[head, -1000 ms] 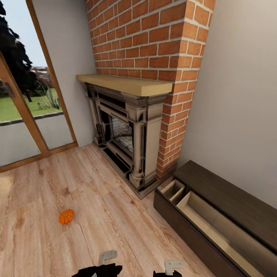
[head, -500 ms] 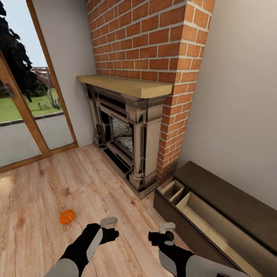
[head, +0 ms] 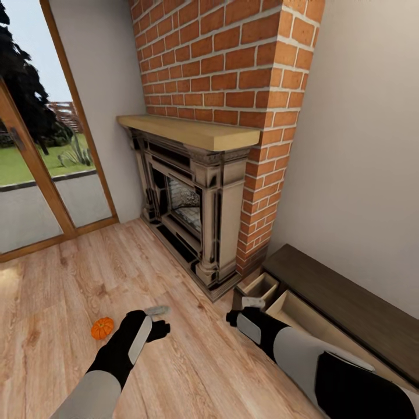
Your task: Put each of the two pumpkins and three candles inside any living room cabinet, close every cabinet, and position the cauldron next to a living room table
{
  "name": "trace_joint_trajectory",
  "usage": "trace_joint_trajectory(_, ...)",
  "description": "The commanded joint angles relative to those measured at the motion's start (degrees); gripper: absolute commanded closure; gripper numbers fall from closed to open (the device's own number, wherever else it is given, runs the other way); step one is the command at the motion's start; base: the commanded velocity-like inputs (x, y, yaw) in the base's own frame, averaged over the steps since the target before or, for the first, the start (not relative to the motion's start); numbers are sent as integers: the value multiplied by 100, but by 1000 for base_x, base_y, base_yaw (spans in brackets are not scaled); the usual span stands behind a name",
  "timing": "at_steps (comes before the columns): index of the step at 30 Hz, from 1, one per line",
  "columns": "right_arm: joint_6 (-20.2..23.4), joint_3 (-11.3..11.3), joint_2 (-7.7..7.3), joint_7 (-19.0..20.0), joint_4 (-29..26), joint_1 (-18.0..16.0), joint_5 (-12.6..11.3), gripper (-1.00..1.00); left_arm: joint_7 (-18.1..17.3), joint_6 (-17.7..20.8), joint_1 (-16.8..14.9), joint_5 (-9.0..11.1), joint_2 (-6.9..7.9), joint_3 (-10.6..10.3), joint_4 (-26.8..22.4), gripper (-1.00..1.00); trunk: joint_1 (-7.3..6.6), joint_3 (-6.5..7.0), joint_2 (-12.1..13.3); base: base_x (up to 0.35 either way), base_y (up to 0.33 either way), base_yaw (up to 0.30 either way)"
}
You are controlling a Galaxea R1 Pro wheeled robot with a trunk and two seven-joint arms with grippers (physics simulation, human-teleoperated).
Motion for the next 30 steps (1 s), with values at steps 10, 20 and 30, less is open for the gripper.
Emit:
trace_joint_trajectory(10, 32, -42, -21, -60, 7, -64, -81, -100, 177, -144, -25, 149, -17, 276, 55, -100, -196, 153, 354, 0, 0, 0)
trace_joint_trajectory(20, 52, -23, 9, -54, -30, -66, -94, -100, 170, -236, -23, 269, -5, 319, 179, -100, -196, 148, 354, 0, 0, 22)
trace_joint_trajectory(30, 41, -19, 68, -56, -31, -58, -95, -100, 154, -361, -22, 272, -11, 315, 406, -100, -196, 113, 354, 0, 0, 221)
